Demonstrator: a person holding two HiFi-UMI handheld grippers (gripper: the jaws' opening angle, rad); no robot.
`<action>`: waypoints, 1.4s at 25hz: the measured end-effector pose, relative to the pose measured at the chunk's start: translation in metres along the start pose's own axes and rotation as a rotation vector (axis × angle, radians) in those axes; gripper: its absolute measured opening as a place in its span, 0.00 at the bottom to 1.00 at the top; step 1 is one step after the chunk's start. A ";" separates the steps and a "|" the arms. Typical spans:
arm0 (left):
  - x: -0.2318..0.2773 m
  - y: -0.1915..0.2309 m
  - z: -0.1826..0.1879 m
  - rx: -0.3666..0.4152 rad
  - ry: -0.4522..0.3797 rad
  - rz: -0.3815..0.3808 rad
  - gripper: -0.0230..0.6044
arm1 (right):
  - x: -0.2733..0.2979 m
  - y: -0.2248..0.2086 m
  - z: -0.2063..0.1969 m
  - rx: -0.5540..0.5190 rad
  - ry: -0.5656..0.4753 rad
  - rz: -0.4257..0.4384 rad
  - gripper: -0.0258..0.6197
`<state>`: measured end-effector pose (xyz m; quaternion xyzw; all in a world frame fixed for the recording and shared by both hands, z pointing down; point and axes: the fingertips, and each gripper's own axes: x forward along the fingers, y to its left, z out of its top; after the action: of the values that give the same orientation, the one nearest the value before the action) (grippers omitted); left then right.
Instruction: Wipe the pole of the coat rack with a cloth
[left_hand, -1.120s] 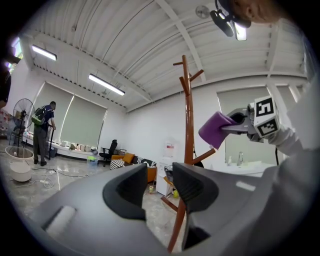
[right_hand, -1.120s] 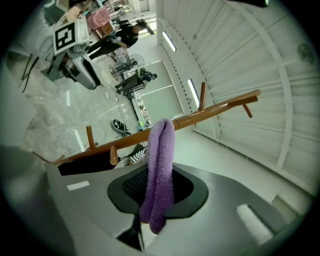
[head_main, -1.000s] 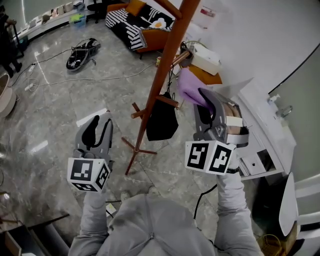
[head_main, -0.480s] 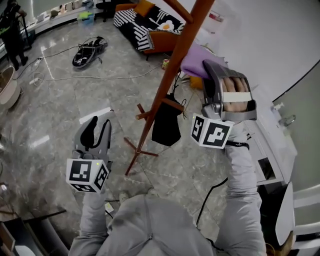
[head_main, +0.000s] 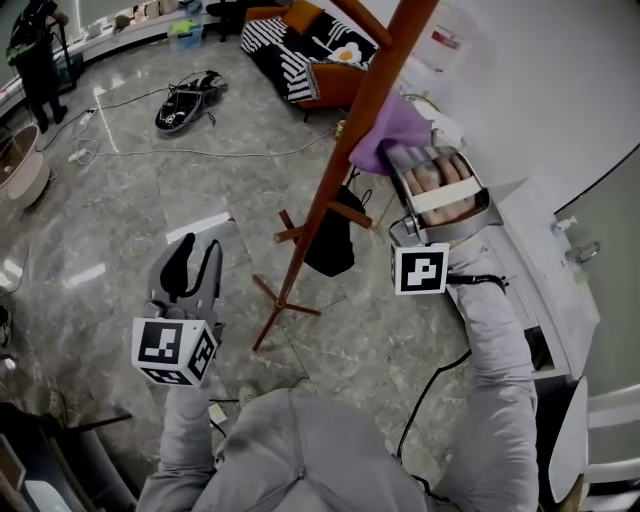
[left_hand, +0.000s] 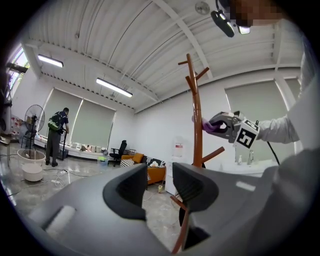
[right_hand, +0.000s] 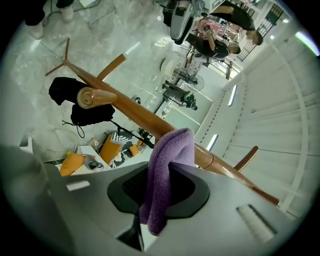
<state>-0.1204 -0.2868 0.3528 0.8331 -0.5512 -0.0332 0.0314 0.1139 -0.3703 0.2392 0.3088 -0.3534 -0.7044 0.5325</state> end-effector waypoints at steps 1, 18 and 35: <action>0.002 -0.002 0.000 0.002 0.000 -0.002 0.30 | 0.001 0.001 0.001 -0.001 -0.003 0.005 0.13; 0.011 -0.009 0.006 0.030 0.002 0.009 0.30 | 0.010 0.019 -0.041 0.113 0.077 0.051 0.13; 0.011 -0.016 0.007 0.037 0.021 -0.006 0.30 | -0.012 0.036 -0.110 0.295 0.284 0.096 0.13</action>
<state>-0.1022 -0.2908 0.3446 0.8355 -0.5489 -0.0144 0.0218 0.2253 -0.3837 0.2080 0.4624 -0.3884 -0.5684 0.5588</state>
